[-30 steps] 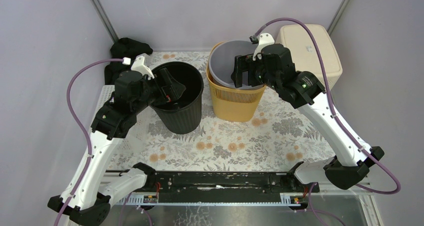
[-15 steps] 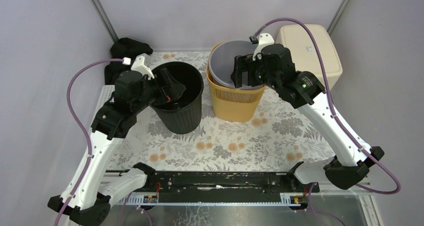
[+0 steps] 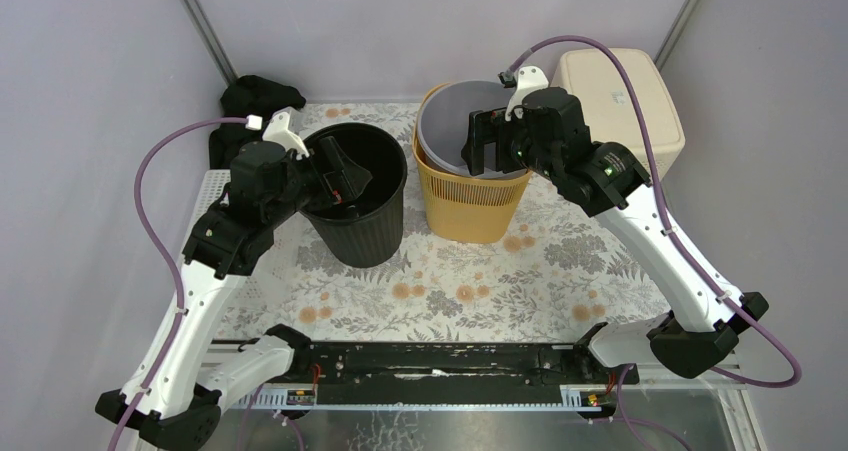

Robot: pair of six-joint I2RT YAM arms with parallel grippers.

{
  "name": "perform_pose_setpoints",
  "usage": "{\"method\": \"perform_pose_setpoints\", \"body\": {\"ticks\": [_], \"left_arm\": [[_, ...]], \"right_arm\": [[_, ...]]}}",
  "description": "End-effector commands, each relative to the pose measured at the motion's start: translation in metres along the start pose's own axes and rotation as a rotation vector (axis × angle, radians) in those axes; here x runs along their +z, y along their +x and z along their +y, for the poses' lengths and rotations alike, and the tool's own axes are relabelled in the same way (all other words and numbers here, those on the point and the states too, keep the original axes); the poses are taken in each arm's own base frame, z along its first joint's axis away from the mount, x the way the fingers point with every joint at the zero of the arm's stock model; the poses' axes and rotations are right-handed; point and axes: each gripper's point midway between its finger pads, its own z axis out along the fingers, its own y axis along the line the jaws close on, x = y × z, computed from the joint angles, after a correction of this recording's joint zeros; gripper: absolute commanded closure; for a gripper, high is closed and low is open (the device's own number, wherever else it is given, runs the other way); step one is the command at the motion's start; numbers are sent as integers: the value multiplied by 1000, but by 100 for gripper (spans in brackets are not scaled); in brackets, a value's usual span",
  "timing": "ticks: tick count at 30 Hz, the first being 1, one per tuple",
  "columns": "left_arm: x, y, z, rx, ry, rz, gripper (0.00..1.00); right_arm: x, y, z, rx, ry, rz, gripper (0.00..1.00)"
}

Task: Turn the large container upside down

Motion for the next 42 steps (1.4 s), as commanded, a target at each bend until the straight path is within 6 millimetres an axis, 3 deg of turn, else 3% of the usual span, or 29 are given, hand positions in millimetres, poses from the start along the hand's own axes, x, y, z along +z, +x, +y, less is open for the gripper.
{"method": "perform_pose_setpoints", "body": {"ticks": [1,15,22,26,32,34,42], "left_arm": [[1,-12,-8,6,38,-51,0],[4,-13,-11,4,51,-52,0],[21,-32,-40,-9,134,-26,0],[28,-43,-58,-25,193,-36,0],[41,-51,-92,-43,284,-21,0],[43,-52,-105,-42,311,-17,0],[51,-41,-148,-46,390,22,0]], "right_arm": [[-6,-19,5,18,-32,-68,1],[-5,-20,6,18,-33,-68,1],[11,-33,-2,7,45,-47,1],[14,-55,-19,16,110,-55,0],[21,-90,-61,84,205,-88,3],[37,-89,-78,101,239,-61,5],[66,-90,-127,238,215,-45,21]]}}
